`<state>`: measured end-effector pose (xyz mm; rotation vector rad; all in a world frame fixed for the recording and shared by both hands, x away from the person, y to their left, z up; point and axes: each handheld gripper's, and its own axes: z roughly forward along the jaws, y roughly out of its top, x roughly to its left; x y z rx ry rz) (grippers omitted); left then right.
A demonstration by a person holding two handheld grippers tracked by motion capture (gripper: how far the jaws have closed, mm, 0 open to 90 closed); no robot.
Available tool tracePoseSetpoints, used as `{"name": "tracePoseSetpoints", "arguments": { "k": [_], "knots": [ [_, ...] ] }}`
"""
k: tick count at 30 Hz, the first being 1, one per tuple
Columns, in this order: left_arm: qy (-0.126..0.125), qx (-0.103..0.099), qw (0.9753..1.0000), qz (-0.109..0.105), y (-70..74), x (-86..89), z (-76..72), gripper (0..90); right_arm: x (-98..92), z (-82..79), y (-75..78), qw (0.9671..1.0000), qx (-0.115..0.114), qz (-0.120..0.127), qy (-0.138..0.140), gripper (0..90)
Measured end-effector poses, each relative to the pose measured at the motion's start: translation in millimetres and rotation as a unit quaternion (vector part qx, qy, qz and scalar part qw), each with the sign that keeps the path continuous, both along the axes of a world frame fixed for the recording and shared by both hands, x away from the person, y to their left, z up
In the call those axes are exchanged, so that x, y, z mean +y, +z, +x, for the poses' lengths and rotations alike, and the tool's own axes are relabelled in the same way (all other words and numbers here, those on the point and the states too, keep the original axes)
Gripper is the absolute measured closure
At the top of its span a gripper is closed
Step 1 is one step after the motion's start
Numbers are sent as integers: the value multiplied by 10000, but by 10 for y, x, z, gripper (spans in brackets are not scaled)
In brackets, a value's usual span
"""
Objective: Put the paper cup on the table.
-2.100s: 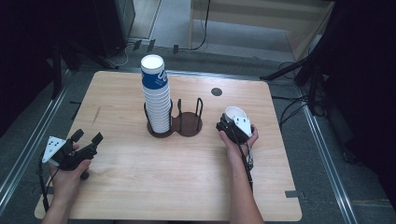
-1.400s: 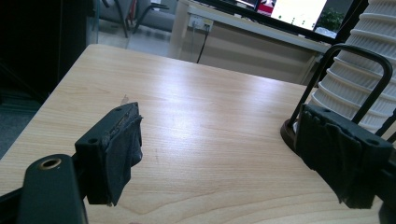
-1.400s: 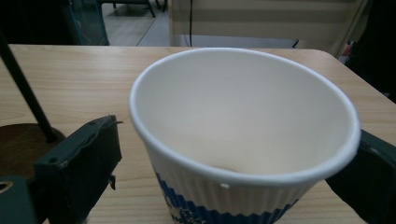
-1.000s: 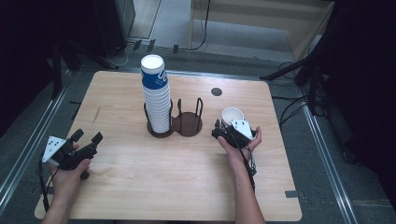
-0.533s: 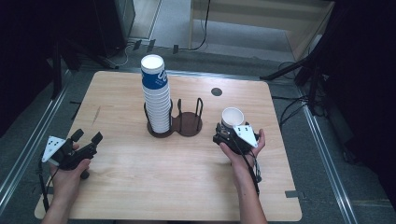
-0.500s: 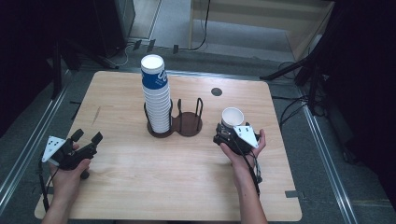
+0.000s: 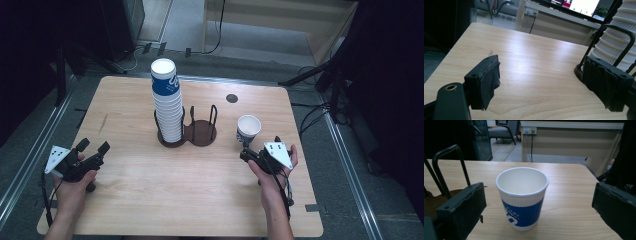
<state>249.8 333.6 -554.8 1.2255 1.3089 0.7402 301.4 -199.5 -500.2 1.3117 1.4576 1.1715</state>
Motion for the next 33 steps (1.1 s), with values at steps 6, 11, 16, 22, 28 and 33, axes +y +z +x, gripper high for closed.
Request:
{"name": "tracePoseSetpoints", "arguments": {
  "k": [6, 11, 16, 22, 28, 33],
  "knots": [
    [-3, -1, 10000, -1, 0, 1, 0, 161, -153, -97, 11, 9999, -70, -25, -151, 0],
    [0, 6, 10000, -12, -1, 3, 1, 161, -309, -194, 20, 9996, -112, -70, -269, 0],
    [-4, 7, 10000, -12, -1, 4, 1, 161, -494, -292, 13, 9989, -128, -56, -443, 0],
    [-11, 14, 10000, -14, -1, 4, 3, 161, -679, -397, -13, 9981, -119, -69, -604, 0],
    [-14, 23, 10000, -22, -1, 4, 1, 161, -837, -487, -48, 9971, -97, -46, -760, 0],
    [-14, 21, 10000, -19, -1, 5, 0, 161, -950, -558, -73, 9964, -79, -103, -843, 0]
  ]
}}
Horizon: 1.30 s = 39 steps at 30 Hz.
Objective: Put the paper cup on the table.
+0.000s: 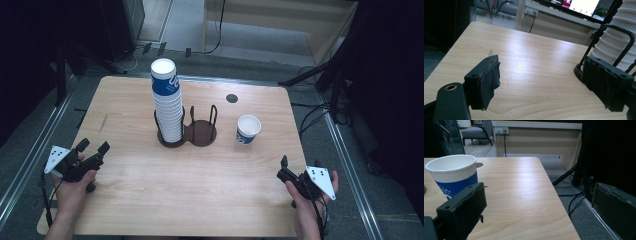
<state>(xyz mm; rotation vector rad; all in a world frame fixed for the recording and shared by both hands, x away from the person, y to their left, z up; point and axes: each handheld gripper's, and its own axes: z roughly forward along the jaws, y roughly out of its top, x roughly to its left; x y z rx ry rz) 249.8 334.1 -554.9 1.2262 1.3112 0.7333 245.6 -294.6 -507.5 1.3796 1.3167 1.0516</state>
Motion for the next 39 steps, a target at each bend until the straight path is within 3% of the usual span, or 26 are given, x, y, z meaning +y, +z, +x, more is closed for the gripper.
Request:
{"name": "tracePoseSetpoints", "arguments": {
  "k": [19, 27, 39],
  "knots": [
    [1, 18, 10000, 38, 3, -18, -4, 161, -405, -253, -191, 9994, 139, 77, -304, 0],
    [-4, 9, 10000, 91, 4, -24, -7, 161, -538, -327, -272, 9990, 202, -17, -394, 0],
    [14, 25, 9999, 122, 6, -39, -5, 162, -513, -350, -342, 9991, 266, -157, -280, 0]
  ]
}}
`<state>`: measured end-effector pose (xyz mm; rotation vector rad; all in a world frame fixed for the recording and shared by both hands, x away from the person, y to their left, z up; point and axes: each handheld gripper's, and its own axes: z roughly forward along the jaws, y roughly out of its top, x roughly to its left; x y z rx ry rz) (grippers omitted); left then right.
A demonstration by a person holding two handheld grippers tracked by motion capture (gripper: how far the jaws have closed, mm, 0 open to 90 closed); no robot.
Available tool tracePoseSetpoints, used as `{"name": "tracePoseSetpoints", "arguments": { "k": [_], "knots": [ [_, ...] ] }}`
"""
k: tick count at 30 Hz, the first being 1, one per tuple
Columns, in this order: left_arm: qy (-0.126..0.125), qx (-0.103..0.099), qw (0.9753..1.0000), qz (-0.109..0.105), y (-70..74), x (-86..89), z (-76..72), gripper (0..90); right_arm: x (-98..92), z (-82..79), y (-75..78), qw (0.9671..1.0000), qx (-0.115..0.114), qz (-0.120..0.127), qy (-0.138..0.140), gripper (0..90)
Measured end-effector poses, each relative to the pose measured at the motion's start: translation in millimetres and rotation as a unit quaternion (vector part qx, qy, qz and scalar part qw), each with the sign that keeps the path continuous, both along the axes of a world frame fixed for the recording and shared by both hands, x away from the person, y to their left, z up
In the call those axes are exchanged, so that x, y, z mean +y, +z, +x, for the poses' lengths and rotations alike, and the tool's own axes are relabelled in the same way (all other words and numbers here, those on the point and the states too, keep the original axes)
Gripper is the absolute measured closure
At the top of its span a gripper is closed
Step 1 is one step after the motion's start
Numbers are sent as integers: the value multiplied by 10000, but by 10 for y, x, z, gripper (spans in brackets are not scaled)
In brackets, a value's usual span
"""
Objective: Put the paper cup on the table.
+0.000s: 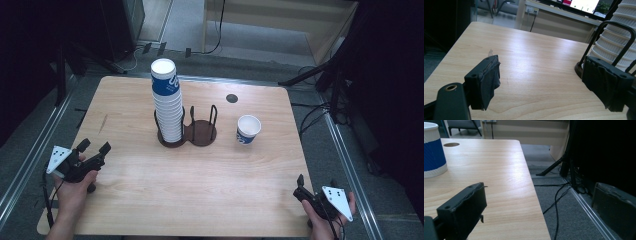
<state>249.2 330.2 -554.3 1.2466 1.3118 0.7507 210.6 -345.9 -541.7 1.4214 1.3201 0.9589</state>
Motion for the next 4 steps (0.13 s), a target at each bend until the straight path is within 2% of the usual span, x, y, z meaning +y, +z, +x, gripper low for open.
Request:
{"name": "tracePoseSetpoints", "arguments": {
  "k": [3, 4],
  "knots": [
    [0, 10, 10000, 2, 0, -1, 0, 162, 24, -1, 17, 9999, 18, -85, 141, 0],
    [-2, 15, 10000, 1, 0, 0, 0, 162, 85, 9, 51, 9996, 18, -136, 249, 0]
  ]
}}
